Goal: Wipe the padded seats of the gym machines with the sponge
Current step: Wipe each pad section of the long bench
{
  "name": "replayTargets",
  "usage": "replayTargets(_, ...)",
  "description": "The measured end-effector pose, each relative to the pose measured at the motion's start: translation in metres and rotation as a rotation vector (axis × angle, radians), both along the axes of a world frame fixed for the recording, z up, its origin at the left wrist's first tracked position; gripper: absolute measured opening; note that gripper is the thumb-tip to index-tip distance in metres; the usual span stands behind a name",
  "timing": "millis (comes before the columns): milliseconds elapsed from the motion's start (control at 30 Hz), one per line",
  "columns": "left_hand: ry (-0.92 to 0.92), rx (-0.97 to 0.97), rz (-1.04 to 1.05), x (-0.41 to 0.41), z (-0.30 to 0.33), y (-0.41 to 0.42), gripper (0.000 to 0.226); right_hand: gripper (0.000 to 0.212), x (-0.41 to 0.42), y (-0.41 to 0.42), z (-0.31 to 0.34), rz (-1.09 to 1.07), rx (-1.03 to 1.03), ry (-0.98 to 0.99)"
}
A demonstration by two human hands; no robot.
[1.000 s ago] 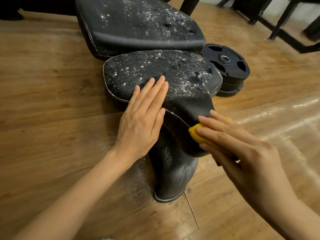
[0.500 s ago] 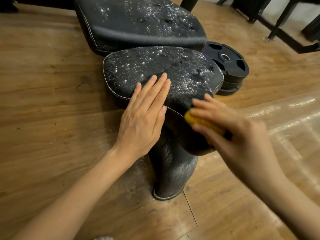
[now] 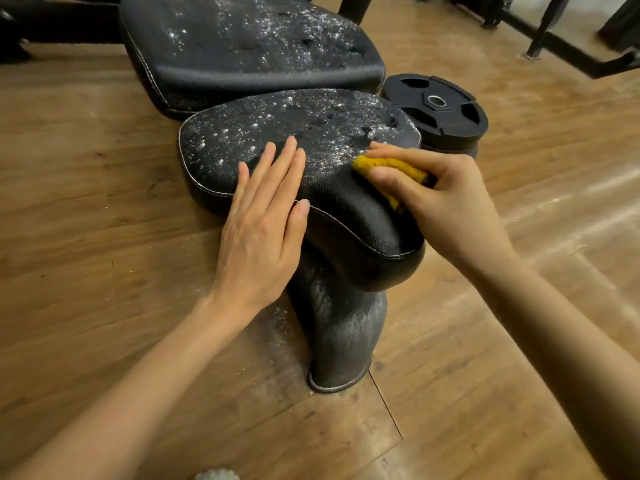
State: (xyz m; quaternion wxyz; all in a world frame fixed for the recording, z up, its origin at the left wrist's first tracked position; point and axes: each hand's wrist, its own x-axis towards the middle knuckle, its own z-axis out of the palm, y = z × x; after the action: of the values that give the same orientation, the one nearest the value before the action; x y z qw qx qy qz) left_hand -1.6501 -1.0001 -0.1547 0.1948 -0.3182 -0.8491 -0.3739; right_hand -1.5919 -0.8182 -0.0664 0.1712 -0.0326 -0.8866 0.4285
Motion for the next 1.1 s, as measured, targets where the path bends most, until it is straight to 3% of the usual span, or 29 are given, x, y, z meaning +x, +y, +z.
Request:
replayTargets(100, -0.011, 0.012, -0.027, 0.01, 0.007, 0.005, 0.049, 0.024, 0.01, 0.0, -0.008, -0.064, -0.002, 0.035)
replayTargets(267, -0.006, 0.017, -0.22, 0.029, 0.019, 0.016, 0.049, 0.029, 0.095, -0.029, -0.055, -0.043, 0.002, 0.293)
replayTargets(367, -0.019, -0.019, -0.283, 0.034, 0.021, 0.024, 0.049, 0.029, 0.074, -0.029, -0.055, -0.096, -0.16, 0.354)
replayTargets(467, -0.041, -0.012, -0.279, 0.036, 0.02, 0.028, 0.049, 0.029, 0.055, -0.028, -0.049, -0.182, -0.366, 0.4)
replayTargets(633, -0.047, -0.017, -0.273, 0.037, 0.019, 0.029, 0.048, 0.04, 0.087, -0.062, -0.116, -0.293, -0.181, 0.563)
replayTargets(833, -0.073, -0.012, -0.225, 0.041, 0.019, 0.033, 0.047, 0.032, 0.055, -0.052, -0.085, -0.357, -0.463, 0.648)
replayTargets(1000, -0.072, 0.002, -0.194, 0.044, 0.015, 0.036, 0.047, 0.041, 0.072, -0.063, -0.128, -0.288, -0.296, 0.659)
replayTargets(1100, -0.07, -0.011, -0.191, 0.045, 0.016, 0.036, 0.049, 0.044, 0.071, -0.07, -0.133, -0.306, -0.398, 0.682)
